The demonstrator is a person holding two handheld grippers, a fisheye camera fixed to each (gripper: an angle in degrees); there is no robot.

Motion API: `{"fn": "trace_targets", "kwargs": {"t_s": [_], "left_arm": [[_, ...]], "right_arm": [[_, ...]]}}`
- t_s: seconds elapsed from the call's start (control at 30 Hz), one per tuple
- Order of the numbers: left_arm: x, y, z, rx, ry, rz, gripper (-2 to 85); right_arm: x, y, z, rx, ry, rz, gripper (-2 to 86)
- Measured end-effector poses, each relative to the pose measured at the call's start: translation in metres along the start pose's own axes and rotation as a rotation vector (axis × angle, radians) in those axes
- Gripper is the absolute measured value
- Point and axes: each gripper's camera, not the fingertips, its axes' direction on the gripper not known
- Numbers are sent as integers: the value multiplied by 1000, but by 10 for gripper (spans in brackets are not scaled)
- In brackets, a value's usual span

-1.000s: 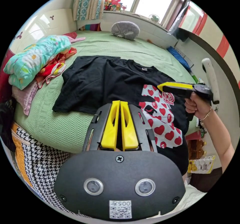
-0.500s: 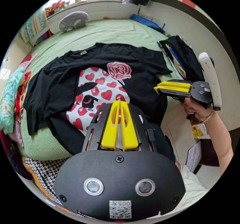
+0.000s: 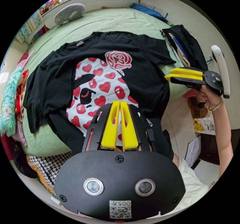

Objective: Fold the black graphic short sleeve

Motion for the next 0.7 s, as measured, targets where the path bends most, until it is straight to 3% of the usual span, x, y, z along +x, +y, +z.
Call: {"fn": "trace_targets", "kwargs": {"t_s": [0.2, 0.33, 0.7], "left_arm": [[46, -52, 13, 95, 49, 115, -6], [57, -77, 46, 57, 48, 135, -6], [27, -102, 77, 22, 153, 87, -5]], "right_arm": [[93, -60, -34, 58, 27, 212, 105], [141, -106, -22, 25, 28, 368, 107], [174, -162, 24, -117, 164, 541, 51]]}}
